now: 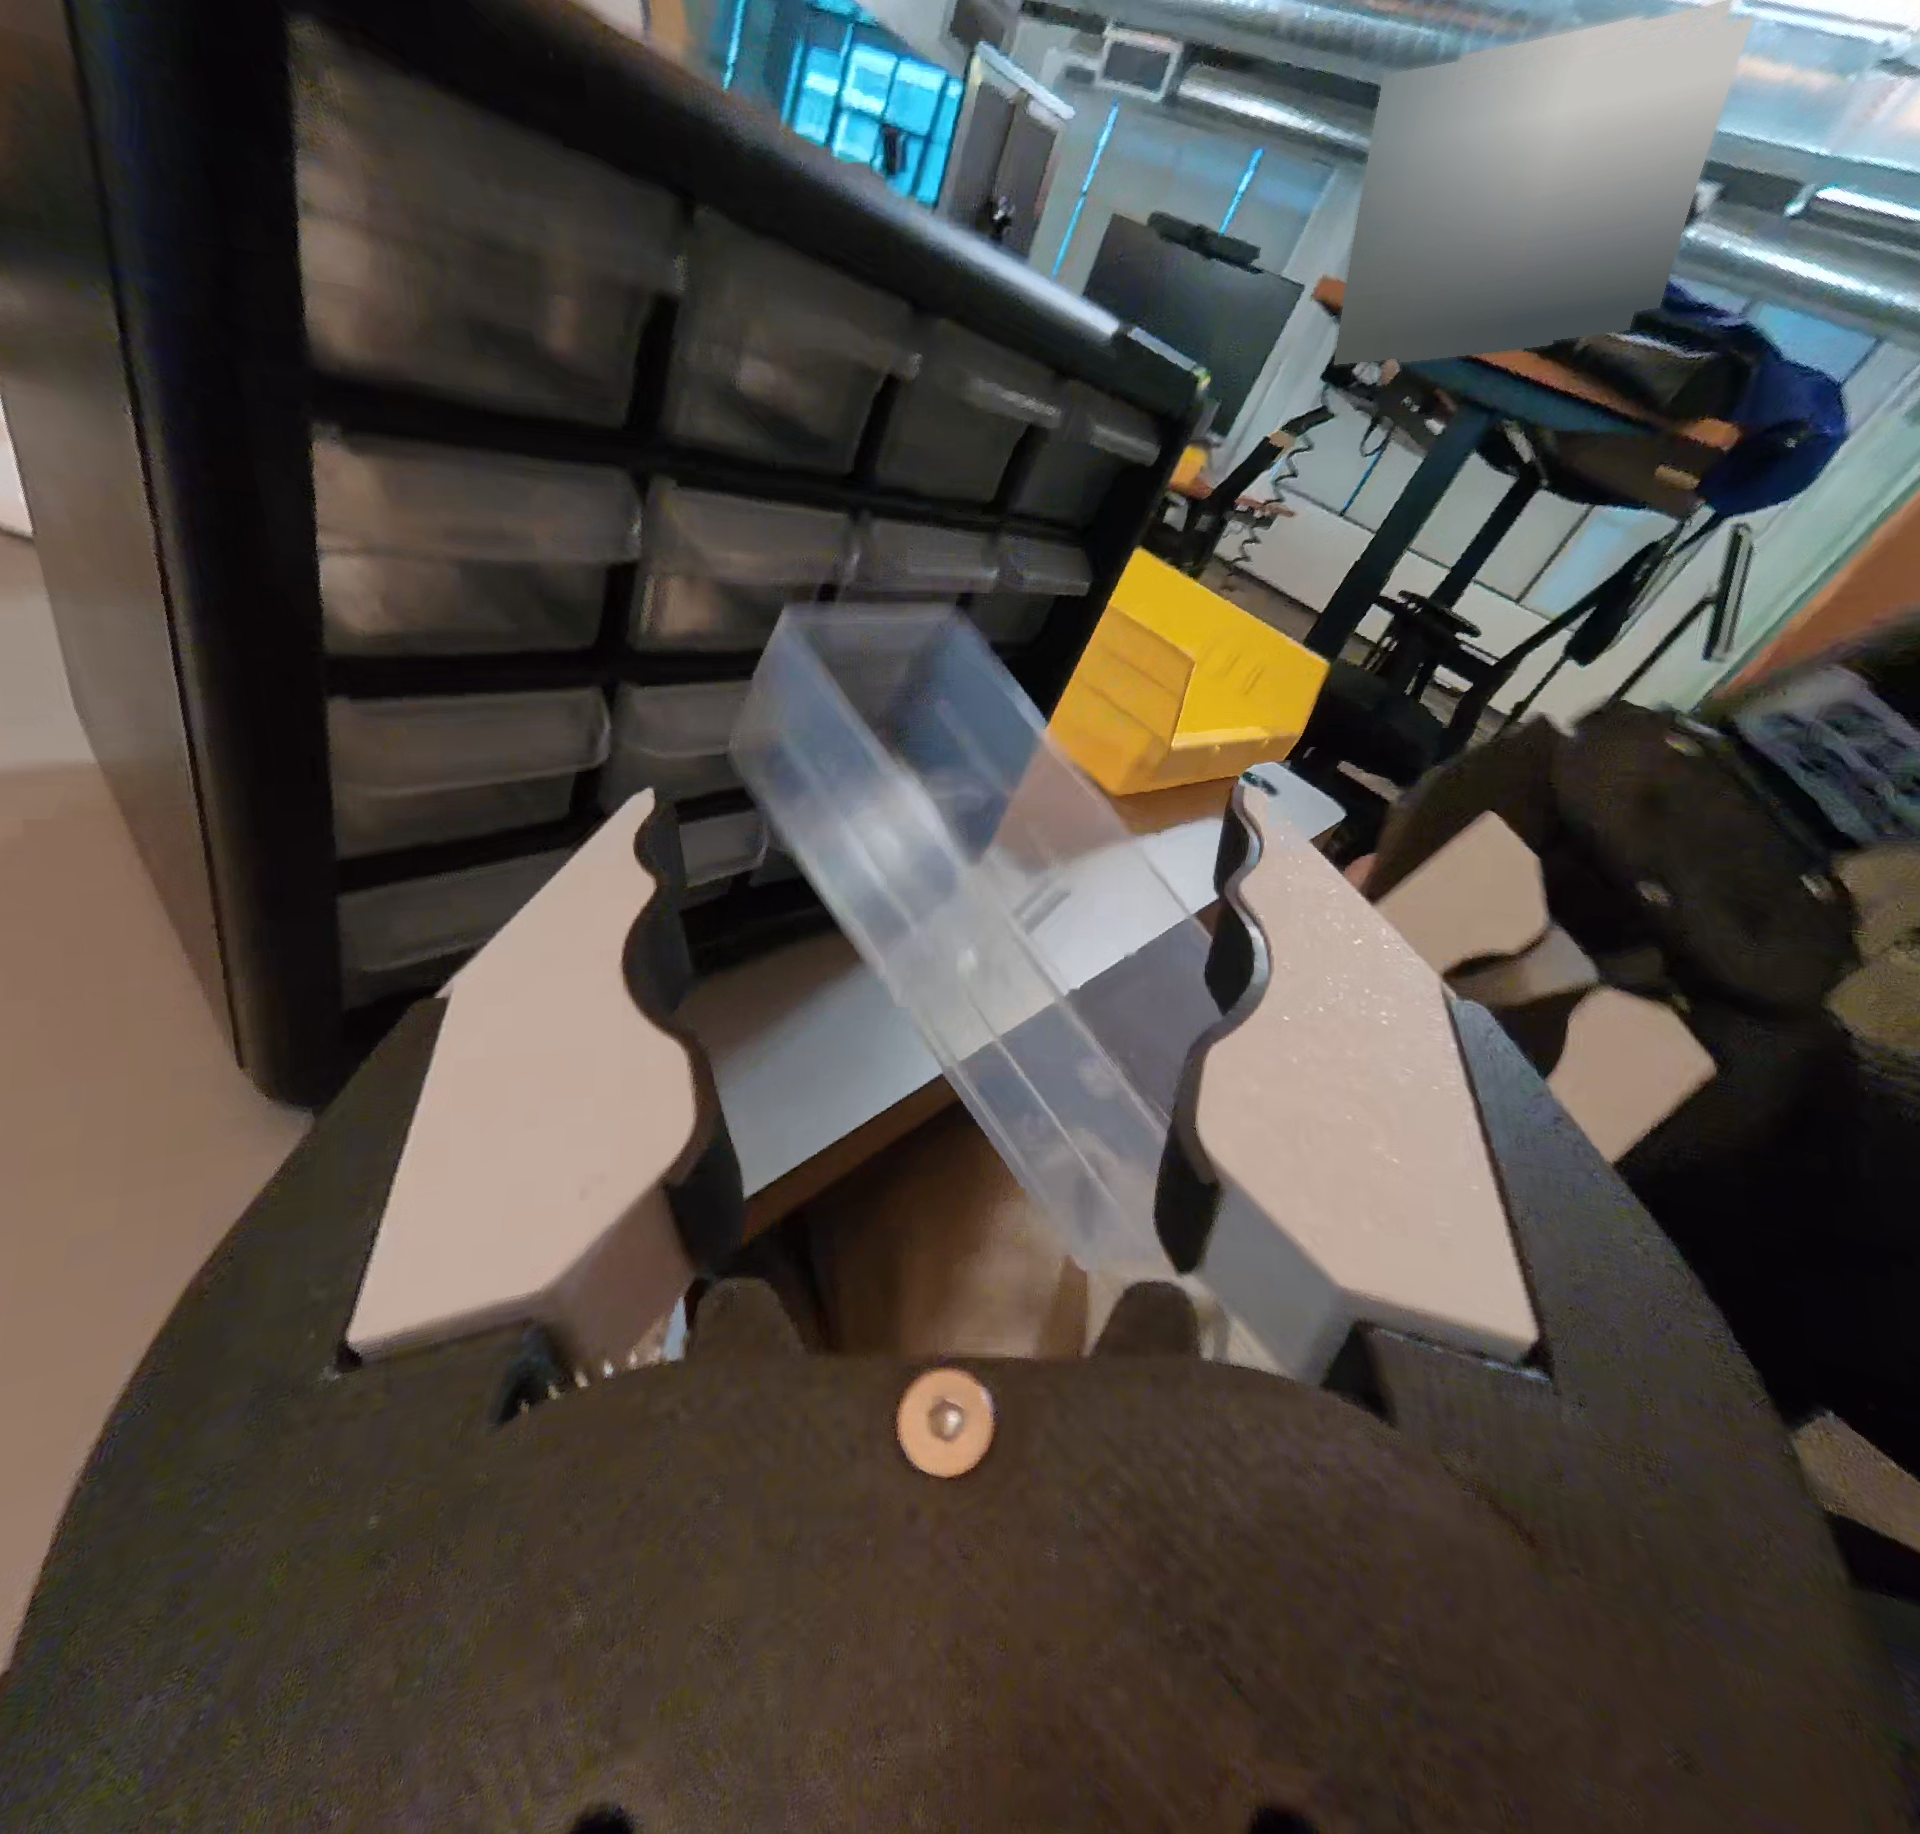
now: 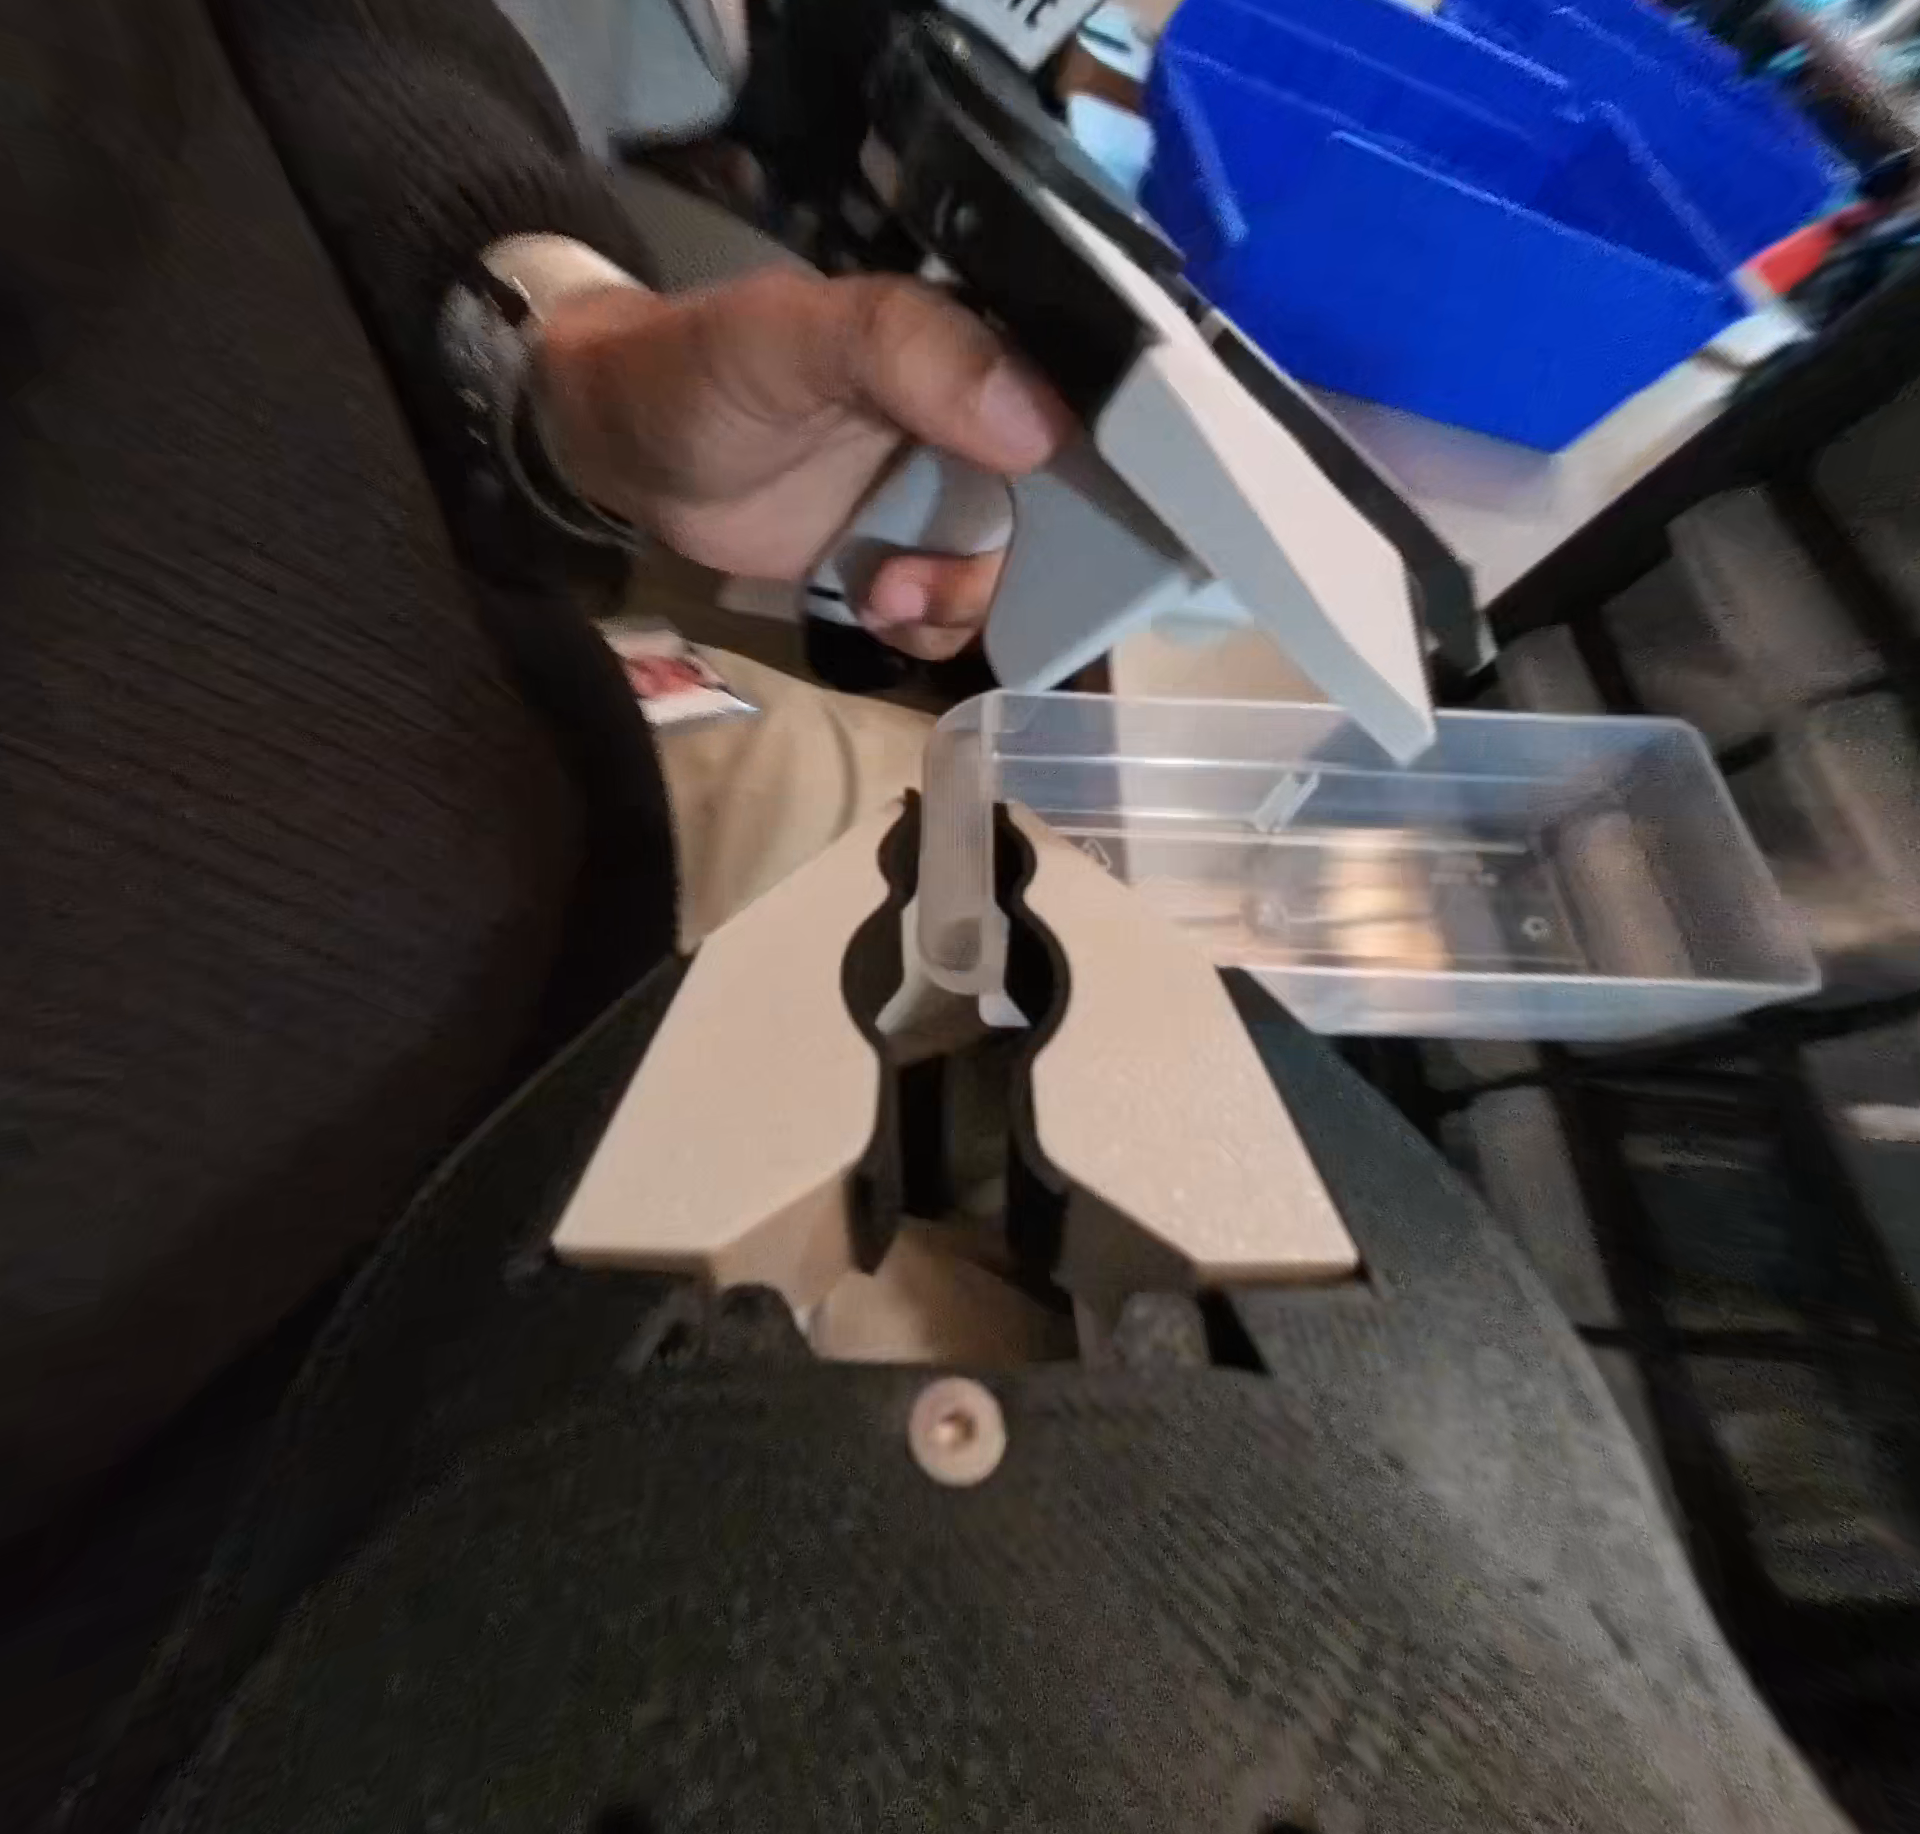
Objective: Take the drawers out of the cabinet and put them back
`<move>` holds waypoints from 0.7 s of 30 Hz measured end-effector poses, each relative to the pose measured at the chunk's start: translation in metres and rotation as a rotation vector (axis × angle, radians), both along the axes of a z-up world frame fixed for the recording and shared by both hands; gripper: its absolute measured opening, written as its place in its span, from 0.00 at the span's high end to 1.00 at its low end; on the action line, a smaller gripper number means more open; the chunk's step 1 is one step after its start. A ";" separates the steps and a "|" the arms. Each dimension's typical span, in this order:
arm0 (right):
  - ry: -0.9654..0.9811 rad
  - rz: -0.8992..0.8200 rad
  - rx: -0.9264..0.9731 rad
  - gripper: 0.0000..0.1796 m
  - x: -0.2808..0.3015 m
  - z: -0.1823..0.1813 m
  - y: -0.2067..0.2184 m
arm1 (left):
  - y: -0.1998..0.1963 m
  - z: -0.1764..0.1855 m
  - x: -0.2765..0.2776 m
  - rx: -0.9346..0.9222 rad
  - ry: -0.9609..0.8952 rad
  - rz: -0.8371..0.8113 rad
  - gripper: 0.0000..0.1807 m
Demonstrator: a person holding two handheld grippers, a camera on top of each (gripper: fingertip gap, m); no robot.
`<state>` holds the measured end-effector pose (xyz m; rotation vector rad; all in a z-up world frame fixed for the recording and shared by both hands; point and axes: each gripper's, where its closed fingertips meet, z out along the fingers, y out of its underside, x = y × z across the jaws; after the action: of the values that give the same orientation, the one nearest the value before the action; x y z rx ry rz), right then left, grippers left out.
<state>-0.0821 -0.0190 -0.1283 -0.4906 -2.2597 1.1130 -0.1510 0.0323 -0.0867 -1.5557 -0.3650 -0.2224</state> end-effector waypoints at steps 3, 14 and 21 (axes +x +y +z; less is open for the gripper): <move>-0.133 0.063 -0.214 0.93 0.013 0.022 0.008 | -0.002 0.016 0.011 0.078 0.059 -0.038 0.42; -0.328 0.027 -0.442 0.94 0.011 0.034 0.051 | 0.006 0.015 0.041 0.064 0.209 -0.114 0.40; -0.362 -0.006 -0.339 0.94 0.004 0.019 0.058 | 0.008 0.008 0.029 0.060 0.095 -0.109 0.41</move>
<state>-0.0780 0.0393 -0.1095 -0.8968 -2.3697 1.5154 -0.1221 0.0399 -0.0791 -1.5224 -0.1974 -0.2409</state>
